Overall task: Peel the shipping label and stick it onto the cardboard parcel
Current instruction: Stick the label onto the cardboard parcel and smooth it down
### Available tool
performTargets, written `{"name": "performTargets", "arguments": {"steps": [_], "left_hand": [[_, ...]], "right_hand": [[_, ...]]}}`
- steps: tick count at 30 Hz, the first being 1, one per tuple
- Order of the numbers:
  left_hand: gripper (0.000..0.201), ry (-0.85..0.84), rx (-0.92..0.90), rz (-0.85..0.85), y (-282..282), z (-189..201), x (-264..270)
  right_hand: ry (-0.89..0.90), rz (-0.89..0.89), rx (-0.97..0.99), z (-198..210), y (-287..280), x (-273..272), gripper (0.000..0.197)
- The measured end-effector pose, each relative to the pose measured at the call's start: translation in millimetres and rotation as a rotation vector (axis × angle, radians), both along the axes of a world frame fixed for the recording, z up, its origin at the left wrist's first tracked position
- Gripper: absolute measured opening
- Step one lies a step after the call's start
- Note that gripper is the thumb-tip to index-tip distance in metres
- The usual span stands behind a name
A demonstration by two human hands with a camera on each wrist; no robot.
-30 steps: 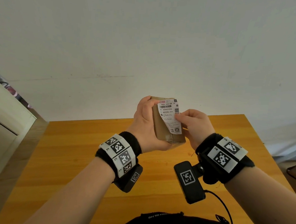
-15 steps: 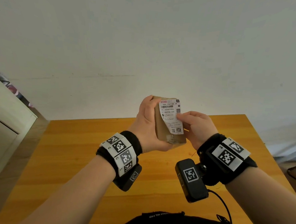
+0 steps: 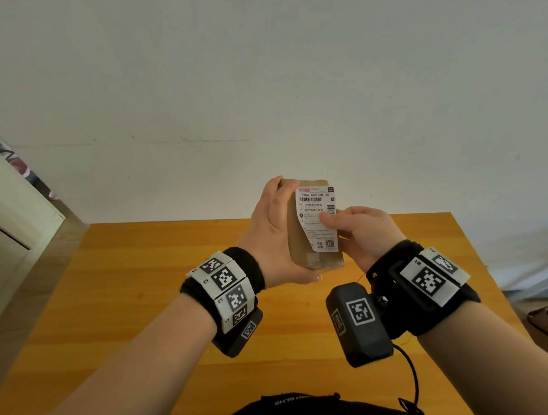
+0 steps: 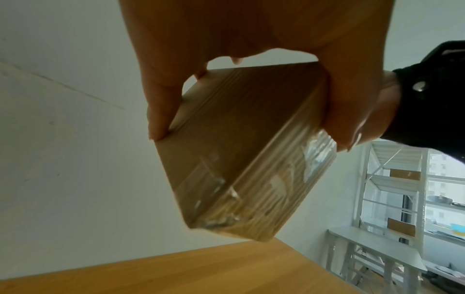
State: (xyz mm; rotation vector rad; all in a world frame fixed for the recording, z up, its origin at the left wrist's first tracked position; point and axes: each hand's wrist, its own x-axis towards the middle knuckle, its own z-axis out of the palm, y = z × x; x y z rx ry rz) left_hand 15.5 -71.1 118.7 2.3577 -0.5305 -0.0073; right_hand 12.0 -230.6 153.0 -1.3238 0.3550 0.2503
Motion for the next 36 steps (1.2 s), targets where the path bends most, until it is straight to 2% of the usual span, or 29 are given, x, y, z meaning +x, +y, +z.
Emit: {"name": "performTargets", "arguments": {"steps": [1, 3, 4, 6, 7, 9, 10, 12, 14, 20, 36], "left_hand": [[0.134, 0.003, 0.003, 0.008, 3.6, -0.8, -0.2], [0.13, 0.007, 0.029, 0.059, 13.6, -6.3, -3.0], [0.129, 0.001, 0.043, 0.08, 17.0, -10.4, -5.2], [0.131, -0.007, 0.052, 0.079, 16.0, -14.7, -6.8], [0.13, 0.001, 0.04, 0.076, 13.7, -15.2, -7.3], [0.13, 0.024, 0.009, 0.08, 9.9, -11.9, -5.3], [0.13, 0.027, 0.006, 0.075, 9.9, -9.3, -2.9], [0.132, 0.038, 0.02, 0.076, 12.2, -4.8, -1.6], [0.133, 0.055, 0.018, 0.085, 14.2, -4.1, -1.1], [0.134, 0.071, -0.001, 0.083, 8.1, -1.6, -1.5], [0.132, 0.073, -0.012, 0.073, 8.6, 0.7, 0.9]], "right_hand": [[0.012, 0.011, 0.089, 2.0, -2.5, 1.6, 0.005], [0.033, 0.026, 0.292, 6.7, -8.5, 5.3, 0.03], [0.025, 0.03, 0.309, 10.9, -9.6, 5.5, 0.037], [-0.015, 0.063, 0.259, 17.5, -6.2, 8.2, 0.043], [-0.042, 0.081, 0.232, 17.1, -3.3, 9.9, 0.04], [-0.072, 0.069, 0.082, 16.6, 4.0, 9.4, 0.016], [-0.093, 0.054, -0.025, 16.7, 6.2, 8.4, 0.011], [-0.104, 0.023, -0.178, 14.6, 5.7, 8.7, 0.021], [-0.096, 0.016, -0.241, 12.6, 5.0, 9.3, 0.025], [-0.029, 0.038, -0.258, 4.5, 7.9, 5.2, 0.022], [-0.025, 0.008, -0.288, 7.1, 9.0, 4.8, 0.022]]}}
